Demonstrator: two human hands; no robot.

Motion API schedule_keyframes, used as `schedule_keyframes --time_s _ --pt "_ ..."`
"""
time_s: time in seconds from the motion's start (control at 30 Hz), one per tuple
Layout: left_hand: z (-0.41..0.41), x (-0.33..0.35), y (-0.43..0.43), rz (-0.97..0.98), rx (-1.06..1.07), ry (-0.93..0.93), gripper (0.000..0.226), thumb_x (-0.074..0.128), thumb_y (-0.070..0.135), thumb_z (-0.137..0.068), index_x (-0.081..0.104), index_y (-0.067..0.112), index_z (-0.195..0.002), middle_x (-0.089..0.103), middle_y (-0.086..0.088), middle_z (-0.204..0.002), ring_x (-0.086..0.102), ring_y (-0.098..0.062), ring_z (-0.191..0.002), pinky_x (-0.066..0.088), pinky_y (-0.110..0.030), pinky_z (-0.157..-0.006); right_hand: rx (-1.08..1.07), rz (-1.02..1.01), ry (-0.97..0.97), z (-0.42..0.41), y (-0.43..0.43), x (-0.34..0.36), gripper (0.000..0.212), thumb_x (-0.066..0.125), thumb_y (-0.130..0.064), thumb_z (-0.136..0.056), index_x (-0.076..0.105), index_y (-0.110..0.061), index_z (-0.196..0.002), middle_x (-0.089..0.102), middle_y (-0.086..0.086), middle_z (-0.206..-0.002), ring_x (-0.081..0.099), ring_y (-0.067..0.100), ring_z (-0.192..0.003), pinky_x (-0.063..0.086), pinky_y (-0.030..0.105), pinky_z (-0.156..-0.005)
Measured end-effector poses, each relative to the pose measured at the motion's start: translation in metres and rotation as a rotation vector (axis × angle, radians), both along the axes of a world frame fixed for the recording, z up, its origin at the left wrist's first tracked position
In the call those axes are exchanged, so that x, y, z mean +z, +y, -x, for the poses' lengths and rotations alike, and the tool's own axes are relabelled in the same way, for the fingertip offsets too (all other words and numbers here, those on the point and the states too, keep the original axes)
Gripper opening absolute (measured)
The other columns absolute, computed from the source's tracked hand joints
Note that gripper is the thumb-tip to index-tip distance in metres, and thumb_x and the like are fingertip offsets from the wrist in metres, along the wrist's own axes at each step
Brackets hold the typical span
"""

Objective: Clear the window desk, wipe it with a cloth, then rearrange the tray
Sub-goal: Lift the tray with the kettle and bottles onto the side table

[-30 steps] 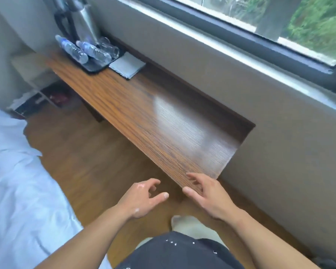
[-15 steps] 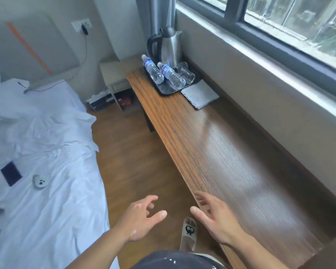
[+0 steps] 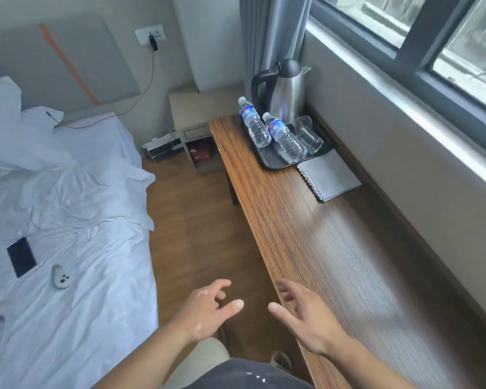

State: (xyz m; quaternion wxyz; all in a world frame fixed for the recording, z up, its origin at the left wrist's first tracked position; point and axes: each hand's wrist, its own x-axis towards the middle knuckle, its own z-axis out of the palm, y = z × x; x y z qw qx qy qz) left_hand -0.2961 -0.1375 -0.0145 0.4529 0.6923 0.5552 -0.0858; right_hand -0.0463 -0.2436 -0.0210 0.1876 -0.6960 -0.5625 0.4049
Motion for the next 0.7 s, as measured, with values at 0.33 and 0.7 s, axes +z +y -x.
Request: schedule_keyframes --time_s 0.33,0.7 --pt "0.029 -0.001 0.177 0.022 -0.24 -0.032 0.065 0.058 0.067 -0.091 0.042 0.041 -0.148 0.058 0.011 -0.126 0.062 -0.004 -0.104 0.046 -0.019 -0.088 -0.192 0.038 -0.06 0.052 0.143 0.0 0.089 0.03 -0.091 -0.079 0.044 -0.035 -0.147 0.058 -0.018 -0.131 0.057 -0.003 -0.107 0.048 0.023 -0.093" --pt "0.021 -0.002 0.34 0.005 -0.343 -0.043 0.064 0.06 0.065 -0.091 0.046 0.038 -0.147 0.061 0.011 -0.122 0.065 -0.003 -0.099 0.048 -0.019 -0.087 -0.359 0.026 -0.042 0.071 0.265 0.007 0.088 0.03 -0.092 -0.08 0.042 -0.037 -0.148 0.056 -0.02 -0.132 0.057 -0.002 -0.11 0.05 0.028 -0.095"
